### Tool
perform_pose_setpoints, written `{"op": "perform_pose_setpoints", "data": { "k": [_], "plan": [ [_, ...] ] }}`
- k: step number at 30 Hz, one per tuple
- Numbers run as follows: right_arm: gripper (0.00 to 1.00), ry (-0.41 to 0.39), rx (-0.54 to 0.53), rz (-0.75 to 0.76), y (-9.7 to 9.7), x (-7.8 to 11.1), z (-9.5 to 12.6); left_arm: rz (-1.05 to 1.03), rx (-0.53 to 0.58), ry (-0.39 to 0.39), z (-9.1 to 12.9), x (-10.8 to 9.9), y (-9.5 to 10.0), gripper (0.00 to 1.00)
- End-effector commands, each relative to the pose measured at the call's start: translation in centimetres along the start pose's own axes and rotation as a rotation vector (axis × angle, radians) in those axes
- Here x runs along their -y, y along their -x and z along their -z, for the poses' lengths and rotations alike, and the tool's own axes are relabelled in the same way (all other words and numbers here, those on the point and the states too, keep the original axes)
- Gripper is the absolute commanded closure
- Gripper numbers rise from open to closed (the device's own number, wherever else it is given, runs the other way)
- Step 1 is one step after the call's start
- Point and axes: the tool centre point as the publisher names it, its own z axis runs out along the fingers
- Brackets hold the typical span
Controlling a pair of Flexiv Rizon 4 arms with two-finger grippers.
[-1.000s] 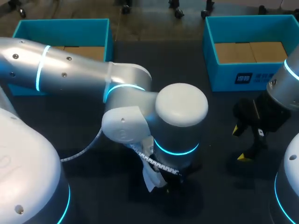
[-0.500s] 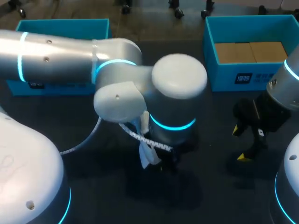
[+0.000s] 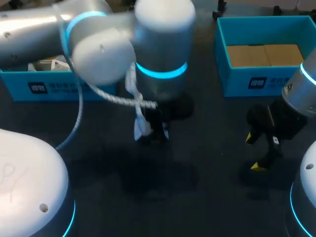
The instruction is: Take the shoe out of the shoebox, open the shoe tongue, remove and reinsert the insole, then place the shoe into the shoebox
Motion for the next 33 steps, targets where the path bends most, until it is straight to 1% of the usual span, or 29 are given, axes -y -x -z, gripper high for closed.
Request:
{"op": "perform_pose_setpoints", "data": {
  "k": [1,11,12,16,18,19,20,21,22,23,24,25,27,28,29,30,32,33],
  "plan": [
    [0.0,-0.003,0.001,-0.001,-0.1,0.0,0.0,-0.003,-0.008,-0.04,2.5,-2.1,0.6,1.0],
    [0.0,-0.003,0.001,-0.001,-0.1,0.0,0.0,-0.003,-0.008,-0.04,2.5,-2.1,0.6,1.0],
    [0.0,-0.003,0.001,-0.001,-0.1,0.0,0.0,-0.014,-0.027,-0.045,3.0,-2.3,0.9,1.0],
    [0.0,-0.003,0.001,-0.001,-0.1,0.0,0.0,-0.007,-0.01,-0.07,4.4,-3.2,2.5,1.0],
    [0.0,-0.003,0.001,-0.001,-0.1,0.0,0.0,0.002,-0.015,-0.073,4.9,-3.8,3.5,1.0],
    [0.0,-0.003,0.001,-0.001,-0.1,0.0,0.0,-0.029,-0.016,-0.088,5.1,-4.0,3.9,1.0],
    [0.0,-0.003,0.001,-0.001,-0.1,0.0,0.0,-0.024,-0.015,-0.084,5.3,-4.3,4.4,1.0],
    [0.0,-0.003,0.001,-0.001,-0.1,0.0,0.0,-0.026,0.012,-0.071,5.5,-4.5,4.9,1.0],
    [0.0,-0.003,0.001,-0.001,-0.1,0.0,0.0,-0.066,-0.007,-0.086,5.9,-4.9,5.4,1.0],
    [0.0,-0.003,0.001,-0.001,-0.1,0.0,0.0,-0.061,-0.003,-0.084,6.1,-5.2,5.8,1.0],
    [0.0,-0.003,0.001,-0.001,-0.1,0.0,0.0,-0.053,0.021,-0.07,6.4,-5.6,6.6,1.0],
    [0.0,-0.003,0.001,-0.001,-0.1,0.0,0.0,-0.083,-0.017,-0.094,6.7,-6.0,7.3,1.0],
    [0.0,-0.003,0.001,-0.001,-0.1,0.0,0.0,-0.082,-0.004,-0.084,6.8,-6.4,8.7,1.0],
    [0.0,-0.003,0.001,-0.001,-0.1,0.0,0.0,-0.093,0.0,-0.095,7.0,-6.8,9.8,1.0],
    [0.0,-0.003,0.001,-0.001,-0.1,0.0,0.0,-0.105,0.017,-0.088,7.1,-7.0,10.7,1.0],
    [0.0,-0.003,0.001,-0.001,-0.1,0.0,0.0,-0.137,0.013,-0.102,7.3,-7.3,11.5,1.0],
    [0.0,-0.003,0.001,-0.001,-0.1,0.0,0.0,-0.138,-0.001,-0.113,7.8,-7.9,13.6,1.0],
    [0.0,-0.003,0.001,-0.001,-0.1,0.0,0.0,-0.157,-0.012,-0.127,8.0,-8.5,15.1,1.0]
  ]
}}
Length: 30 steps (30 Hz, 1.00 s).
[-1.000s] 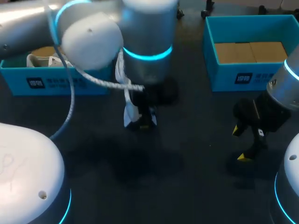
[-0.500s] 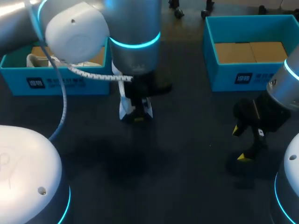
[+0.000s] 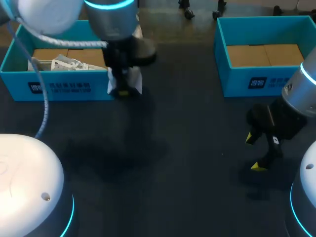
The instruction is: Take the shoe out of the shoebox, open the shoe tongue, remove and reinsert the insole, then place the shoe into the shoebox
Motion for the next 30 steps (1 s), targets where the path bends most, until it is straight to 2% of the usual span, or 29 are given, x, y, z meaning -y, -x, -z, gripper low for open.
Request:
{"op": "perform_pose_setpoints", "data": {
  "k": [1,3,17,19,22,24,26,30],
  "plan": [
    [0.0,-0.003,0.001,-0.001,-0.1,0.0,0.0,-0.042,-0.048,-0.053,1.0,-3.0,4.9,1.0],
    [0.0,-0.003,0.001,-0.001,-0.1,0.0,0.0,-0.066,-0.06,-0.056,1.4,-4.7,7.5,1.0],
    [0.0,-0.003,0.001,-0.001,-0.1,0.0,0.0,-0.066,-0.06,-0.056,1.4,-4.7,7.5,1.0],
    [0.0,-0.003,0.001,-0.001,-0.1,0.0,0.0,-0.102,0.006,-0.028,1.4,-5.7,8.7,1.0],
    [0.0,-0.003,0.001,-0.001,-0.1,0.0,0.0,-0.11,0.019,-0.037,1.6,-7.8,11.4,1.0],
    [0.0,-0.003,0.001,-0.001,-0.1,0.0,0.0,-0.095,0.02,-0.041,1.7,-9.0,13.1,1.0],
    [0.0,-0.003,0.001,-0.001,-0.1,0.0,0.0,-0.075,0.02,-0.045,1.5,-11.0,15.9,1.0],
    [0.0,-0.003,0.001,-0.001,-0.1,0.0,0.0,-0.044,-0.032,-0.067,1.0,-13.6,19.6,1.0]
  ]
}}
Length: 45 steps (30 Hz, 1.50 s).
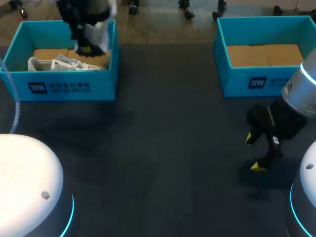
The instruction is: Take the shoe out of the shoebox, open the shoe tongue, remove and reinsert the insole, then place the shoe into the shoebox
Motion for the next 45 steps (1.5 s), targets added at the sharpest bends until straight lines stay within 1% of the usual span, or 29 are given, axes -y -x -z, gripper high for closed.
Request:
{"op": "perform_pose_setpoints", "data": {
  "k": [1,3,7,8,10,11,14,18,20,23,26,27,28,29,45],
  "plan": [
    [0.0,-0.003,0.001,-0.001,-0.1,0.0,0.0,0.031,-0.078,-0.045,-0.9,-3.4,4.9,1.0],
    [0.0,-0.003,0.001,-0.001,-0.1,0.0,0.0,0.053,-0.095,-0.052,-1.6,-5.1,6.8,1.0],
    [0.0,-0.003,0.001,-0.001,-0.1,0.0,0.0,0.058,-0.09,-0.043,-2.3,-7.2,9.0,1.0],
    [0.0,-0.003,0.001,-0.001,-0.1,0.0,0.0,0.053,-0.094,-0.047,-2.5,-8.1,10.1,1.0],
    [0.0,-0.003,0.001,-0.001,-0.1,0.0,0.0,0.044,-0.105,-0.047,-2.8,-9.0,11.0,1.0],
    [0.0,-0.003,0.001,-0.001,-0.1,0.0,0.0,0.053,-0.118,-0.051,-3.1,-9.7,11.7,1.0],
    [0.0,-0.003,0.001,-0.001,-0.1,0.0,0.0,0.046,-0.12,-0.028,-4.0,-11.0,13.0,1.0],
    [0.0,-0.003,0.001,-0.001,-0.1,0.0,0.0,0.031,-0.142,-0.053,-4.8,-12.7,14.0,1.0],
    [0.0,-0.003,0.001,-0.001,-0.1,0.0,0.0,0.017,-0.138,-0.058,-5.0,-13.4,14.3,1.0],
    [0.0,-0.003,0.001,-0.001,-0.1,0.0,0.0,-0.062,-0.119,-0.07,-5.3,-14.5,14.6,1.0],
    [0.0,-0.003,0.001,-0.001,-0.1,0.0,0.0,-0.182,-0.115,-0.064,-5.5,-15.7,14.8,1.0],
    [0.0,-0.003,0.001,-0.001,-0.1,0.0,0.0,-0.248,-0.111,-0.073,-5.5,-16.1,14.8,1.0],
    [0.0,-0.003,0.001,-0.001,-0.1,0.0,0.0,-0.345,-0.071,-0.037,-5.5,-16.9,14.4,1.0],
    [0.0,-0.003,0.001,-0.001,-0.1,0.0,0.0,-0.385,-0.012,0.025,-5.6,-17.5,14.2,1.0],
    [0.0,-0.003,0.001,-0.001,-0.1,0.0,0.0,-0.385,-0.012,0.025,-5.6,-17.5,14.2,1.0]
  ]
}}
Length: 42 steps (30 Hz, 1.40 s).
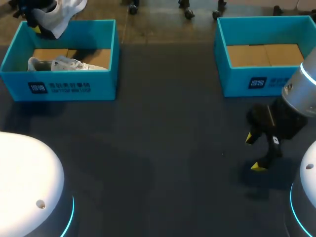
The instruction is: Take the shoe out of the shoebox, open the shoe tongue, remove and reinsert the insole, then place the shoe into the shoebox
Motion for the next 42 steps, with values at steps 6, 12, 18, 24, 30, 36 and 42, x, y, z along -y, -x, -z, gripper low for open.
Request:
{"op": "perform_pose_setpoints", "data": {
  "k": [6,12,18,24,30,36,42],
  "plan": [
    [0.0,-0.003,0.001,-0.001,-0.1,0.0,0.0,-0.253,0.011,-0.051,-0.3,-3.4,0.8,1.0],
    [0.0,-0.003,0.001,-0.001,-0.1,0.0,0.0,-0.399,0.017,0.057,-0.3,-5.0,1.5,1.0],
    [0.0,-0.003,0.001,-0.001,-0.1,0.0,0.0,-0.399,0.017,0.057,-0.3,-5.0,1.5,1.0],
    [0.0,-0.003,0.001,-0.001,-0.1,0.0,0.0,-0.64,-0.022,0.097,-0.9,-5.6,1.2,1.0],
    [0.0,-0.003,0.001,-0.001,-0.1,0.0,0.0,-0.773,-0.051,0.016,-0.5,-8.0,1.9,1.0],
    [0.0,-0.003,0.001,-0.001,-0.1,0.0,0.0,-0.773,-0.051,0.016,-0.5,-8.0,1.9,1.0],
    [0.0,-0.003,0.001,-0.001,-0.1,0.0,0.0,-0.847,-0.045,0.073,-1.0,-8.2,2.6,1.0]
  ]
}}
